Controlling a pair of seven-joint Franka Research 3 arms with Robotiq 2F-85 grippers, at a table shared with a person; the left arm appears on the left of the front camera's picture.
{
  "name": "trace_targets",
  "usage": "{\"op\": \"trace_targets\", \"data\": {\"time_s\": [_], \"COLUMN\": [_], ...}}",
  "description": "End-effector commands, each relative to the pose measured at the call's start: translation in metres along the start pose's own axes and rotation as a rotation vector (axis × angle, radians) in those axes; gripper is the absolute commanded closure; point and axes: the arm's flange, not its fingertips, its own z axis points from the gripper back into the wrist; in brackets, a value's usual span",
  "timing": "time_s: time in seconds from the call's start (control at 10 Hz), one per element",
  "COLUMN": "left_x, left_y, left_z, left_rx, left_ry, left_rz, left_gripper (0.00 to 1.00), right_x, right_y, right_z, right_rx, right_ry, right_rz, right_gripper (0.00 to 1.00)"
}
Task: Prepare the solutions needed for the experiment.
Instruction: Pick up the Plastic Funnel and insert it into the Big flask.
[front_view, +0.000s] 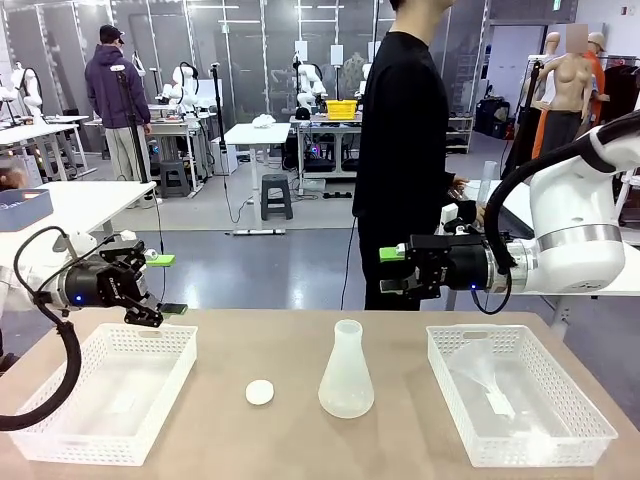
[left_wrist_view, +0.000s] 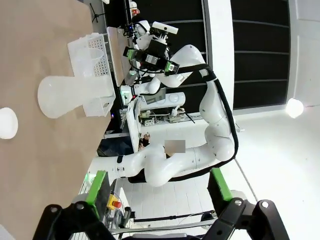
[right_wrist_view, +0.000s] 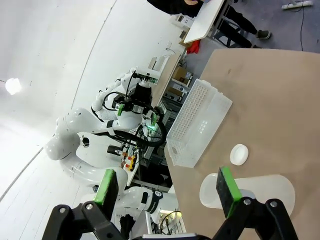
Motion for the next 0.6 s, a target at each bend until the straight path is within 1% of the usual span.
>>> {"op": "trace_targets", "data": {"time_s": [0.0,0.2,0.3,0.4,0.5], "left_x": [-0.002,-0.002,-0.002,-0.002,-0.002], "left_y": [-0.002,-0.002,-0.002,-0.002,-0.002], "left_z": [0.001,0.001,0.001,0.001,0.001], "left_rx": [-0.041,-0.041,-0.041,-0.041,-0.041], "left_ry": [-0.012,-0.012,-0.012,-0.012,-0.012], "left_rz": [0.010,0.010,0.010,0.010,0.010], "left_gripper": [0.00,0.00,0.00,0.00,0.00], "right_x": [0.000,0.000,0.007,0.017,0.024], "right_y": [0.002,0.000,0.012,0.028,0.043], "right_z": [0.000,0.000,-0.002,-0.004,-0.002], "right_rx": [-0.007,0.000,-0.125,-0.323,-0.482], "right_ry": [0.006,0.001,0.222,0.445,0.577], "right_rz": [0.006,0.000,0.251,0.426,0.508], "right_gripper": [0.00,0.00,0.00,0.00,0.00]}}
